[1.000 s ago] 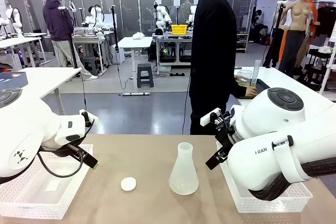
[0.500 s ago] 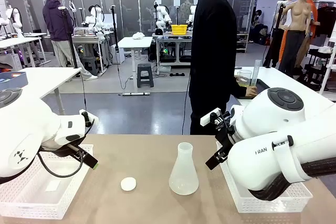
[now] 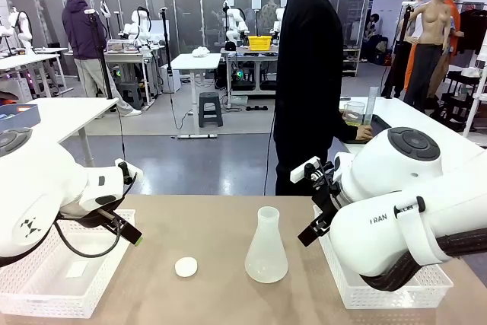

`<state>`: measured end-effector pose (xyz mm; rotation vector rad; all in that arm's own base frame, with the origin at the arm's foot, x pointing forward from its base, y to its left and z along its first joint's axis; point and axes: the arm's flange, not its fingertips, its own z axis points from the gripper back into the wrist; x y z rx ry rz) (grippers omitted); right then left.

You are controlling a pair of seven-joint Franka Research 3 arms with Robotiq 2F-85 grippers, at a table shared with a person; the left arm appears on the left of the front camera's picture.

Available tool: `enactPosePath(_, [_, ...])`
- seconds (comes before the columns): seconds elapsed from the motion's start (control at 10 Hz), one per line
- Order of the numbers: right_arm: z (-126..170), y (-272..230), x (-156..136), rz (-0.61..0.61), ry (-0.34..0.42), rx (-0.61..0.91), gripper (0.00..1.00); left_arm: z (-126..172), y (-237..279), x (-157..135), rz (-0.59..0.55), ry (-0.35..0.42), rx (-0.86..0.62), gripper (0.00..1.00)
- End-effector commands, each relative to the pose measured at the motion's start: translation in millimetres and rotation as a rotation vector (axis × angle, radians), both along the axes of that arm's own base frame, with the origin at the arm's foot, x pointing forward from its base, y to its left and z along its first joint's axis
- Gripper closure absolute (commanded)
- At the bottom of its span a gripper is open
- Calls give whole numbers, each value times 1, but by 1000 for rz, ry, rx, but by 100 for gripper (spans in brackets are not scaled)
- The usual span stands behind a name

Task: Prepare the solutions needed for the experiment.
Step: Pick up the Plastic Funnel and insert it into the Big flask.

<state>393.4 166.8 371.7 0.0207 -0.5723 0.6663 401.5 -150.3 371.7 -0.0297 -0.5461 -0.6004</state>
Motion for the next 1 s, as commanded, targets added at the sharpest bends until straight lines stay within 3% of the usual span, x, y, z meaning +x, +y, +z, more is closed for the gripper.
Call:
enactPosePath(0.0, [0,0,0,-2,0,1,0,0,0,0,0,0,0,0])
enactPosePath(0.1, [0,0,0,-2,0,1,0,0,0,0,0,0,0,0])
enactPosePath(0.2, [0,0,0,0,0,0,0,11,1,-6,72,-5,4,0])
enactPosePath(0.4, [33,0,-9,-30,-70,28,0,30,9,-7,28,6,-63,0])
enactPosePath(0.7, [62,-13,18,-60,39,313,0,42,37,28,-56,115,-325,0])
enactPosePath(0.9, [62,-18,36,-112,128,450,0,41,54,44,-17,117,-407,0])
